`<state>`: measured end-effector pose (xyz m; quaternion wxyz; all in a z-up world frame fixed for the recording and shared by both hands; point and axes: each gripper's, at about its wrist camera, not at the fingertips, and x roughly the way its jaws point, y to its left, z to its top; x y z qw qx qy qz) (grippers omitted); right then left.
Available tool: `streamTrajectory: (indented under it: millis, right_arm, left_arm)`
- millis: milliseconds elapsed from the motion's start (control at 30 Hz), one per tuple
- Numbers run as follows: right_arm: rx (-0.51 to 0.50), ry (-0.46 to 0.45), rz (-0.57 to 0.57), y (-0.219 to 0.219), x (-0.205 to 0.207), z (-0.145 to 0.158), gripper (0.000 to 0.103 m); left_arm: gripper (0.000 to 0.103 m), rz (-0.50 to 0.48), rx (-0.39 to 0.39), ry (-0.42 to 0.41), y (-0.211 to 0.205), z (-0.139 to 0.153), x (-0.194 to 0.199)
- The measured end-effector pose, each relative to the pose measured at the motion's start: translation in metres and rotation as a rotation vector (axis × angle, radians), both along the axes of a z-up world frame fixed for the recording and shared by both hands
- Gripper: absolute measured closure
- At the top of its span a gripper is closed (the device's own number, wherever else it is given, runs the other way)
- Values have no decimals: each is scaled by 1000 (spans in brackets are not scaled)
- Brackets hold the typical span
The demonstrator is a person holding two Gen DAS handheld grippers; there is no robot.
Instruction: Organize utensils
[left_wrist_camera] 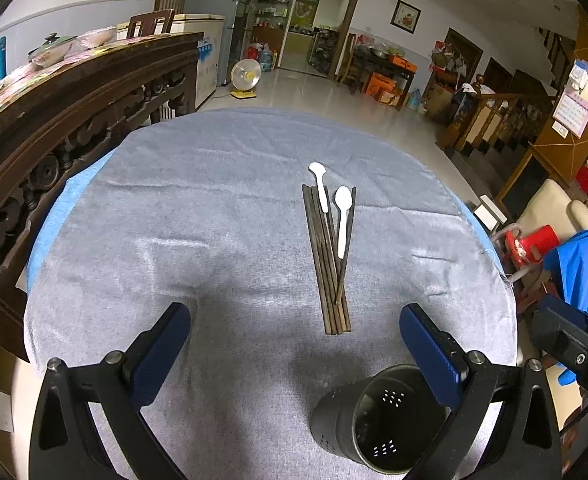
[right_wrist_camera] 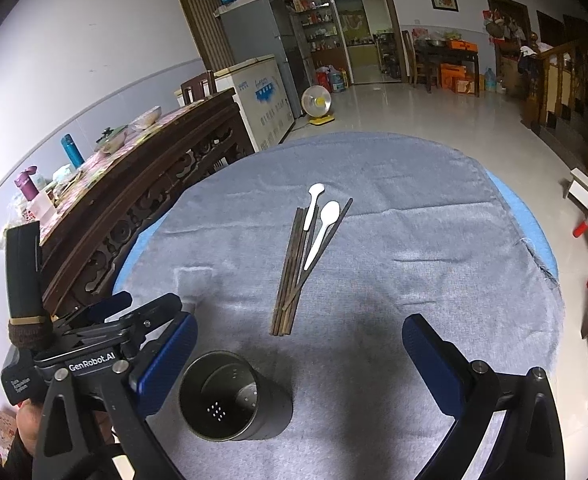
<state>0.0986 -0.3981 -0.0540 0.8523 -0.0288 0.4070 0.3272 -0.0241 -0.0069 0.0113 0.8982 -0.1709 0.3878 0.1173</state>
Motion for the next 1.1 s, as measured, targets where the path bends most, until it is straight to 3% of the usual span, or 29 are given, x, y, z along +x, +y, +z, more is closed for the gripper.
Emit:
streamTrajectory:
  millis: [267, 467, 733, 900, 1033, 1100]
  right_arm:
    - [-6, 59, 42, 3, 32, -2, 0]
    - [-29, 242, 43, 25, 118, -27, 0]
    - [-24, 451, 33, 104, 240, -74, 28]
    - [-113, 475, 53, 167, 292, -106, 36]
    - [-91, 515, 18, 157, 308, -123, 43]
    - [-68, 565, 35, 151, 307, -132, 58]
  left_arm:
    - [0, -9, -49, 43, 13, -12, 11]
    - [0, 12, -106, 109, 35, -37, 22]
    - [0, 30, -140, 171, 70, -62, 42]
    - [0, 26, -177, 210, 87, -75, 57]
    - [0, 3, -188, 229, 97, -71, 96]
    - [1, 3, -187, 225, 101, -65, 120]
